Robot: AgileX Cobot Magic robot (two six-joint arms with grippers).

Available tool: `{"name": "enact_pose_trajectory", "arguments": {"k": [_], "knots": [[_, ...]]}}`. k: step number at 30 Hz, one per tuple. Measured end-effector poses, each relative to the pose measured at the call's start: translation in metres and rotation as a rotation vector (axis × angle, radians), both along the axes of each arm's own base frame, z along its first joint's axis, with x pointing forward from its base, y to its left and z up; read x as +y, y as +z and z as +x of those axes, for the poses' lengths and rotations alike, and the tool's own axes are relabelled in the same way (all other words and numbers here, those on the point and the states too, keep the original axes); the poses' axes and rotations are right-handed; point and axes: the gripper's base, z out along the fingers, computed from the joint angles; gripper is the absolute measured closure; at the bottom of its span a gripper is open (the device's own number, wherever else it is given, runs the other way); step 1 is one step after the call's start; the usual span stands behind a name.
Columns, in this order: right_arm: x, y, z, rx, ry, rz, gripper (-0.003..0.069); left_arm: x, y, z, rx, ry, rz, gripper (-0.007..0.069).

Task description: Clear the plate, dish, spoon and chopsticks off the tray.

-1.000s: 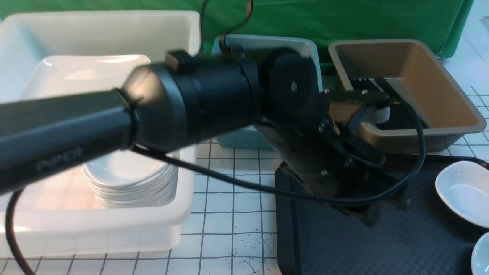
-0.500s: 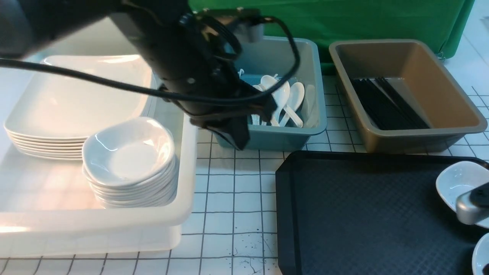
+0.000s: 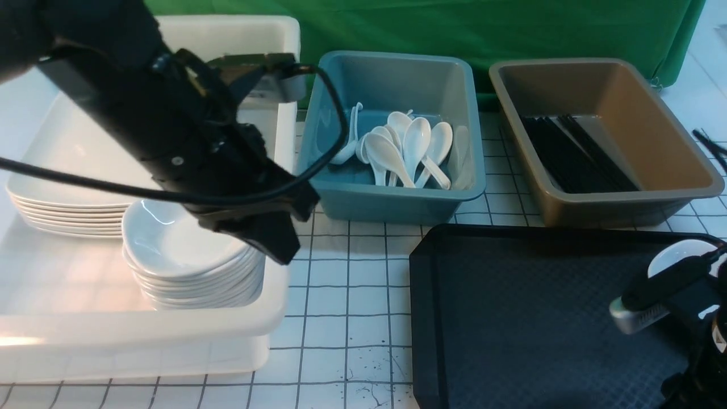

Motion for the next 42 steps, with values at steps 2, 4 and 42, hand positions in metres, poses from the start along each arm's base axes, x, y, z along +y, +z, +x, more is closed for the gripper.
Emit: {"name": "enact_pose_trajectory", "arguments": {"k": [2, 4, 42], "knots": [[0.0, -0.007, 0.003, 0.008, -0.006, -0.012, 0.016, 0.004, -0.001, -0.002, 0.005, 0.01, 0.0, 0.062], [0.001, -0.015, 0.004, 0.016, -0.006, -0.017, 0.016, 0.005, 0.001, -0.005, 0.004, 0.012, -0.01, 0.062], [0.044, 0.091, -0.038, -0.217, 0.195, 0.129, 0.0617, 0.081, 0.084, -0.068, -0.32, 0.28, -0.036, 0.062]]}}
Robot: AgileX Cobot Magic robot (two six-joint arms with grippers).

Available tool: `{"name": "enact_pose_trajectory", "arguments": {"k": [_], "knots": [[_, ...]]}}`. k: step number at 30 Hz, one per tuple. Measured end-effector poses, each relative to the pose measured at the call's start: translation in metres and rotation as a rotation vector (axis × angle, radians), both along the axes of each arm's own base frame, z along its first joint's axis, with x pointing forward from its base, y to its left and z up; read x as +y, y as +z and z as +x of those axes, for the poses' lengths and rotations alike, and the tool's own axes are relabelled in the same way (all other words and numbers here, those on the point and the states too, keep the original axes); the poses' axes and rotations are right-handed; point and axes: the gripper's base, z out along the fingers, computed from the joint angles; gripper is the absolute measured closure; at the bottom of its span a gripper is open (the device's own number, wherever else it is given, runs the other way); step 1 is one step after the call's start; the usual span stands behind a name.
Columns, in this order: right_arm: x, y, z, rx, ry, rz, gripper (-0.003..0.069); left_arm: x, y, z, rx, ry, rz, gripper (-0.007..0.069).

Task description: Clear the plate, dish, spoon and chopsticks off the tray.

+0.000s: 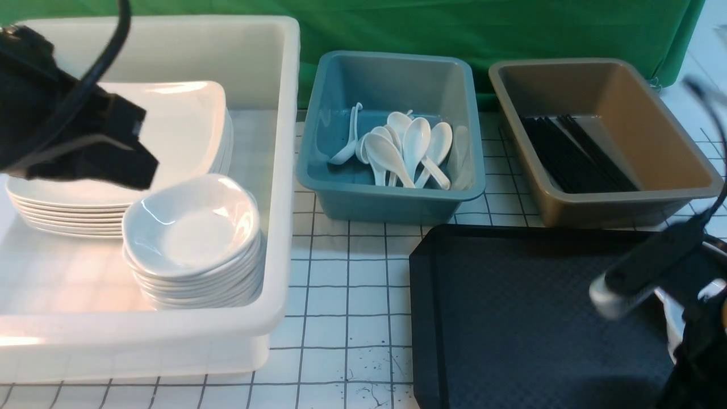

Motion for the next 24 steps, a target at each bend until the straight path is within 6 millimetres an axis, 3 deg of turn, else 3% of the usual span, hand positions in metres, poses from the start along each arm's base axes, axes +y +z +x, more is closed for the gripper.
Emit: {"name": "enact_pose_trajectory", "arguments": {"k": [1, 2, 4, 7, 9, 12, 17, 18, 21, 24], "knots": [[0.004, 0.018, -0.003, -0.038, 0.017, 0.066, 0.0617, 0.004, 0.0, 0.0, -0.006, 0.015, 0.014, 0.062], [0.005, 0.021, -0.004, -0.042, 0.022, 0.075, 0.0617, 0.005, 0.0, 0.0, -0.007, 0.019, 0.016, 0.062], [0.014, 0.046, -0.009, -0.078, 0.072, 0.172, 0.0617, 0.014, 0.0, 0.002, -0.01, 0.056, 0.045, 0.062], [0.044, 0.085, -0.018, -0.133, 0.244, 0.339, 0.0617, 0.032, -0.003, 0.005, -0.003, 0.133, 0.062, 0.062], [0.057, 0.096, -0.02, -0.162, 0.319, 0.386, 0.0617, 0.038, -0.006, 0.006, 0.005, 0.154, 0.064, 0.062], [0.105, 0.116, -0.022, -0.245, 0.539, 0.465, 0.0617, 0.057, -0.018, 0.006, 0.042, 0.224, 0.063, 0.062], [0.186, 0.106, -0.024, -0.276, 0.847, 0.432, 0.0617, 0.09, -0.036, 0.002, 0.106, 0.384, 0.007, 0.062], [0.188, 0.103, -0.023, -0.267, 0.847, 0.425, 0.0617, 0.092, -0.036, 0.002, 0.107, 0.39, 0.001, 0.062], [0.243, 0.076, -0.02, -0.315, 1.078, 0.321, 0.0617, 0.106, -0.039, 0.0, 0.087, 0.446, -0.13, 0.062], [0.269, 0.053, -0.012, -0.364, 1.16, 0.24, 0.0617, 0.11, -0.037, -0.001, 0.061, 0.465, -0.214, 0.062]]}}
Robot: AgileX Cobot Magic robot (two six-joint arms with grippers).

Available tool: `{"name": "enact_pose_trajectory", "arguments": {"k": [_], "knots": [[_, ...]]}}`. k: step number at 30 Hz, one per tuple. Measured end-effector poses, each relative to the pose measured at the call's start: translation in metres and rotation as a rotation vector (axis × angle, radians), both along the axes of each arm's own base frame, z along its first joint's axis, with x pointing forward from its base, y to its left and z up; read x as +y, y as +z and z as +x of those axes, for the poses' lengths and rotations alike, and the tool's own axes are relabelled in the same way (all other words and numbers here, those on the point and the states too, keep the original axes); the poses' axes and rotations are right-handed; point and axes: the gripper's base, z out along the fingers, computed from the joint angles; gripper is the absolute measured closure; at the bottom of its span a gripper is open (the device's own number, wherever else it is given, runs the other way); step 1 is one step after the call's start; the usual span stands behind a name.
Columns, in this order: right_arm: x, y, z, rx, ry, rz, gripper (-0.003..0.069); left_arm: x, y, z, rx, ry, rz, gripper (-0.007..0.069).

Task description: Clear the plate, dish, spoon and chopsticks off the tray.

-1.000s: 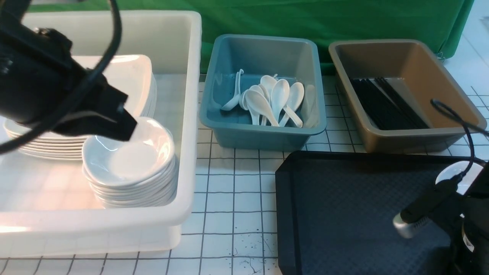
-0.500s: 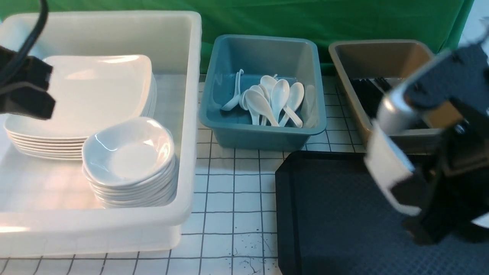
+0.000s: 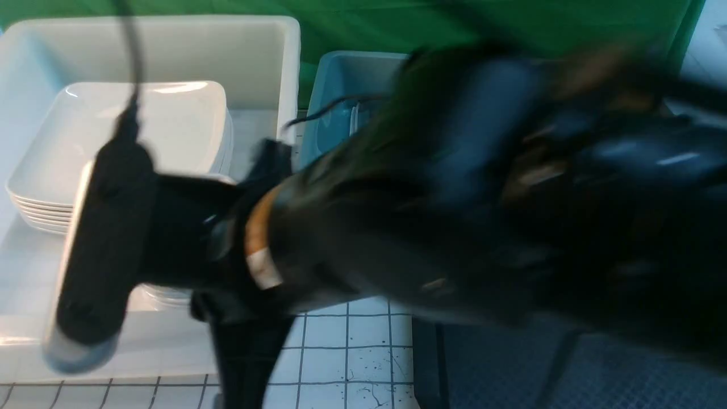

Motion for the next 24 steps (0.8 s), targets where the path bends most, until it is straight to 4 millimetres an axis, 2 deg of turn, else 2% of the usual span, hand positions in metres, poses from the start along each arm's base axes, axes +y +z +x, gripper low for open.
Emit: {"name": "enact_pose_trajectory", "arguments": {"k": [1, 2, 3, 7, 14, 21, 24], "knots": [[0.012, -0.014, 0.007, -0.064, 0.028, -0.022, 0.0617, 0.002, 0.001, 0.0, -0.016, 0.016, -0.027, 0.062], [0.015, -0.014, 0.008, -0.084, 0.037, -0.013, 0.0617, 0.002, 0.001, 0.0, -0.018, 0.016, -0.028, 0.062], [0.024, -0.025, 0.014, -0.134, 0.058, -0.026, 0.0617, 0.004, 0.001, -0.001, -0.022, 0.026, -0.035, 0.062], [0.039, -0.048, 0.022, -0.222, 0.109, -0.059, 0.0617, 0.006, 0.002, 0.0, -0.037, 0.04, -0.031, 0.062], [0.048, -0.082, 0.037, -0.311, 0.146, -0.172, 0.0611, 0.006, 0.003, 0.002, -0.058, 0.051, -0.04, 0.062], [0.045, -0.084, 0.049, -0.326, 0.131, -0.173, 0.0606, 0.005, 0.004, 0.002, -0.065, 0.05, -0.054, 0.062], [0.045, -0.083, 0.051, -0.313, 0.107, -0.15, 0.0576, 0.005, 0.004, 0.002, -0.065, 0.05, -0.054, 0.062]]}}
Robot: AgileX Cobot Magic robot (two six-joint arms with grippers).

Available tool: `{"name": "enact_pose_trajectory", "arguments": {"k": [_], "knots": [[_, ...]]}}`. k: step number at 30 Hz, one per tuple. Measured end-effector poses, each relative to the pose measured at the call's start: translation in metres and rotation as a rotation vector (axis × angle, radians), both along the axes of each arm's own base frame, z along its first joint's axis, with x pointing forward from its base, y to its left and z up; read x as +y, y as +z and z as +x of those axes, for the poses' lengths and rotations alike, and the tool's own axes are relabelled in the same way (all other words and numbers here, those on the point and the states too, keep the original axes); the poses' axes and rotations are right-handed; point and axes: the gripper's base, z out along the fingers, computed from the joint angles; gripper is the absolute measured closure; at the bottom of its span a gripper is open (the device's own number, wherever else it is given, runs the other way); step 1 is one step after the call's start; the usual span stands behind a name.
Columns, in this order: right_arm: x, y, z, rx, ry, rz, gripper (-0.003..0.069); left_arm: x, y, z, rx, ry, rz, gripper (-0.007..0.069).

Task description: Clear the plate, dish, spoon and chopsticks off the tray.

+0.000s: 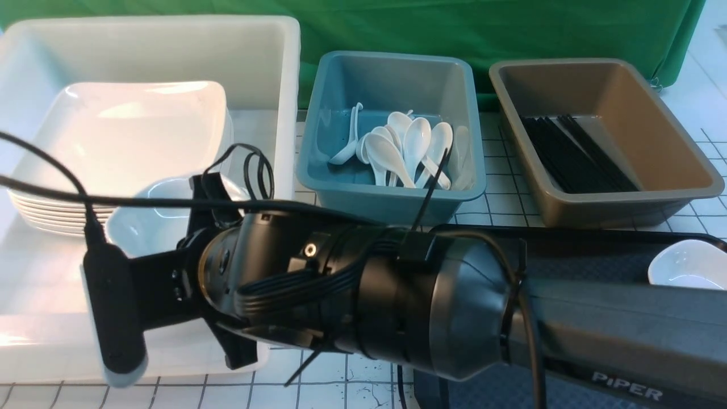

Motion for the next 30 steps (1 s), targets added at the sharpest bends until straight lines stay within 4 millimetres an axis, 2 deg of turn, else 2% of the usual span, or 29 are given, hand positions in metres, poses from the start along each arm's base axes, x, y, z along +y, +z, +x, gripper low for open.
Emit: {"name": "enact_pose_trajectory", "arguments": {"k": [3, 4, 6, 8, 9, 10, 14, 15, 16, 17, 20, 21, 24, 25, 26, 27, 29, 30], "knots": [[0.001, 0.001, 0.0, 0.021, -0.021, 0.044, 0.0465, 0.0, 0.0, 0.0, 0.0, 0.0, 0.0, 0.062], [0.002, 0.002, 0.0, 0.028, -0.027, 0.062, 0.04, 0.0, 0.0, 0.0, 0.0, 0.0, 0.0, 0.062], [0.003, 0.002, 0.0, 0.033, -0.031, 0.072, 0.0346, 0.0, 0.0, 0.0, 0.0, 0.0, 0.0, 0.062], [0.003, 0.003, 0.0, 0.05, -0.054, 0.096, 0.0237, 0.0, 0.0, 0.0, 0.0, 0.0, 0.0, 0.062], [0.003, 0.003, 0.0, 0.054, -0.059, 0.102, 0.0237, 0.0, 0.0, 0.0, 0.0, 0.0, 0.0, 0.062], [0.002, 0.009, 0.0, 0.073, -0.094, 0.127, 0.0205, 0.0, 0.0, 0.0, 0.0, 0.0, 0.0, 0.062], [-0.004, 0.035, -0.003, 0.093, -0.165, 0.175, 0.0204, 0.0, 0.0, 0.0, 0.0, 0.0, 0.0, 0.062], [-0.01, 0.057, -0.006, 0.095, -0.2, 0.21, 0.0218, 0.0, 0.0, 0.0, 0.0, 0.0, 0.0, 0.062], [-0.011, 0.06, -0.007, 0.093, -0.203, 0.213, 0.0218, 0.0, 0.0, 0.0, 0.0, 0.0, 0.0, 0.062], [-0.022, 0.085, -0.009, 0.088, -0.238, 0.241, 0.0243, 0.0, 0.0, 0.0, 0.0, 0.0, 0.0, 0.062], [-0.043, 0.116, -0.014, 0.082, -0.296, 0.256, 0.0304, 0.0, 0.0, 0.0, 0.0, 0.0, 0.0, 0.062], [-0.053, 0.128, -0.016, 0.08, -0.326, 0.248, 0.0349, 0.0, 0.0, 0.0, 0.0, 0.0, 0.0, 0.062], [-0.095, 0.156, -0.018, 0.093, -0.469, 0.193, 0.0546, 0.0, 0.0, 0.0, 0.0, 0.0, 0.0, 0.062], [-0.108, 0.163, -0.017, 0.103, -0.512, 0.193, 0.0585, 0.0, 0.0, 0.0, -0.001, -0.002, 0.002, 0.062], [-0.115, 0.168, -0.016, 0.103, -0.527, 0.203, 0.0592, 0.0, 0.0, 0.0, -0.001, -0.004, 0.004, 0.062], [-0.147, 0.182, -0.012, 0.126, -0.614, 0.243, 0.0631, 0.0, 0.0, 0.0, -0.004, -0.01, 0.009, 0.062], [-0.188, 0.189, -0.002, 0.144, -0.742, 0.289, 0.0647, 0.0, 0.0, 0.0, -0.007, -0.012, 0.012, 0.062], [-0.195, 0.192, -0.002, 0.143, -0.754, 0.304, 0.0648, 0.0, 0.0, 0.0, -0.008, -0.012, 0.013, 0.062]]}}
